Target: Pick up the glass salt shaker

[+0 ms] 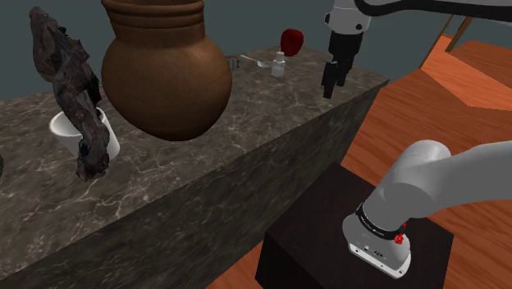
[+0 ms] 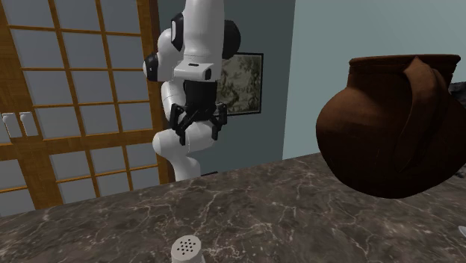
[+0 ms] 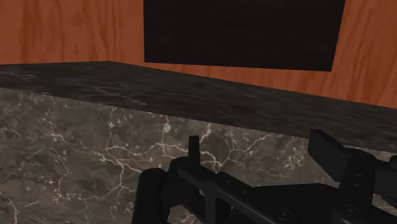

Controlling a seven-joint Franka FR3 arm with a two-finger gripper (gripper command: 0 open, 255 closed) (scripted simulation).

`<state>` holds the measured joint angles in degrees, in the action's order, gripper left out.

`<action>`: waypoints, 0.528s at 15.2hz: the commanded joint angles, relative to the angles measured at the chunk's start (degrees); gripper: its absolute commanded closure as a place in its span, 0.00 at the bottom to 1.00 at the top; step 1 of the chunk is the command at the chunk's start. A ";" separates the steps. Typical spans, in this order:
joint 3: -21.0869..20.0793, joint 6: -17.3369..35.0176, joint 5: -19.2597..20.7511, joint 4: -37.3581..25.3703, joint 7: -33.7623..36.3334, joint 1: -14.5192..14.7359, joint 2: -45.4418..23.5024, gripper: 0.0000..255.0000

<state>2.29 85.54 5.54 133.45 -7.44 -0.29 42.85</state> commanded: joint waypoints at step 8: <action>4.20 5.14 0.63 -11.08 -4.75 -0.29 -14.41 0.00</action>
<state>5.85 90.51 6.13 124.14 -11.34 -0.51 30.13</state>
